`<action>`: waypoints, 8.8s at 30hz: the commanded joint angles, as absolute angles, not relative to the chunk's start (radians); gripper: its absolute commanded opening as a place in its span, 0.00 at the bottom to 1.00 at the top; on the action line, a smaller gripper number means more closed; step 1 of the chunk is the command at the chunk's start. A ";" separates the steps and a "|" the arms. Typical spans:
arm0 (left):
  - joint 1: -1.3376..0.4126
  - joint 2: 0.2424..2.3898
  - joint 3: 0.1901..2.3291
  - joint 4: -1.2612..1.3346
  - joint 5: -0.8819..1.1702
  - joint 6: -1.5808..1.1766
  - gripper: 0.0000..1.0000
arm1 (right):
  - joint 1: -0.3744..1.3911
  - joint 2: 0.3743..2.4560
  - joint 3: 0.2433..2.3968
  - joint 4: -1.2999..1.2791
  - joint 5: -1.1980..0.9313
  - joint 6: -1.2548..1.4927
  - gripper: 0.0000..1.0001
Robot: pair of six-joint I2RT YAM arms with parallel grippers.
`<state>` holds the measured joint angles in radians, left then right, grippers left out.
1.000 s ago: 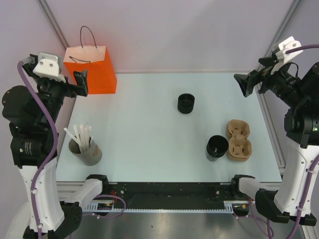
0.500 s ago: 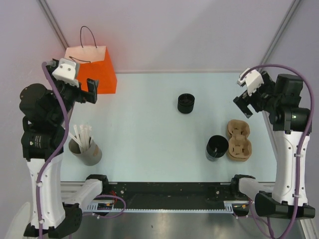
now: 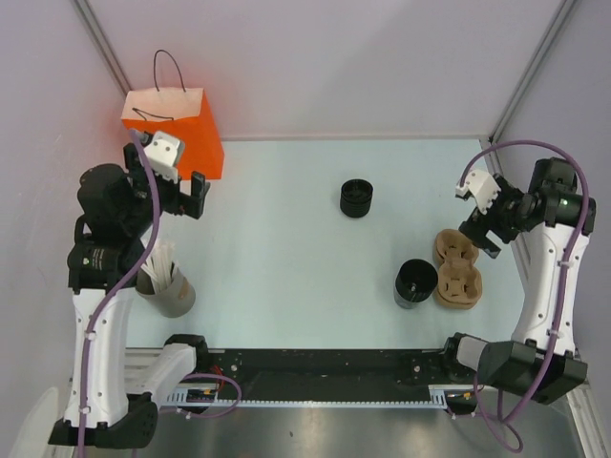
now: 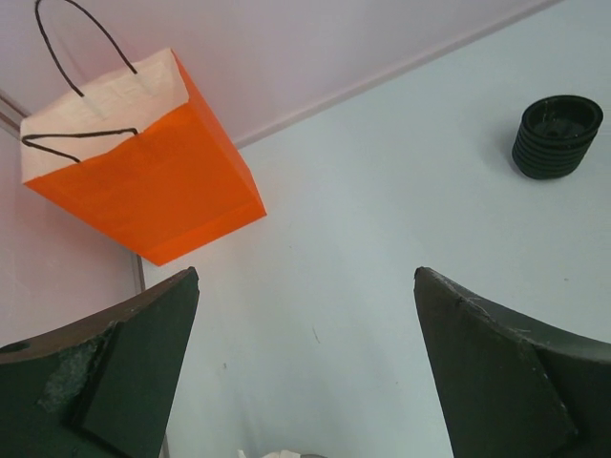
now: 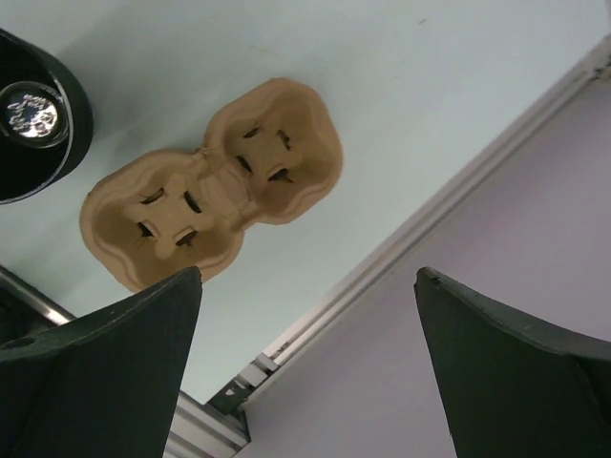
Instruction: Pack the takeout coffee
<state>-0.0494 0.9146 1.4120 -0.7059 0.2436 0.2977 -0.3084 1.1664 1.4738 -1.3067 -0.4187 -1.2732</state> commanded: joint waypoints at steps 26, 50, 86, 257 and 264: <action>-0.051 0.891 1.330 -0.686 0.314 0.313 1.00 | -0.337 1.342 1.121 -1.154 -0.489 -1.312 0.92; -0.051 0.911 1.321 -0.684 0.342 0.299 1.00 | -0.336 1.431 1.031 -1.032 -0.502 -1.304 0.71; -0.051 0.917 1.338 -0.690 0.348 0.302 1.00 | -0.396 1.132 1.060 -1.029 -0.580 -1.215 0.22; -0.928 1.592 2.148 -1.365 -0.371 0.434 0.02 | -0.433 0.969 1.394 -0.905 -0.927 -0.499 0.28; -0.946 1.556 2.169 -1.397 -0.361 0.445 0.06 | -0.436 0.968 1.394 -0.905 -0.930 -0.499 0.30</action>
<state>-0.9390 1.6169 2.1170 -1.3376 -0.3828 0.4706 -0.4351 0.9859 1.3911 -0.9115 -0.9241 -0.4908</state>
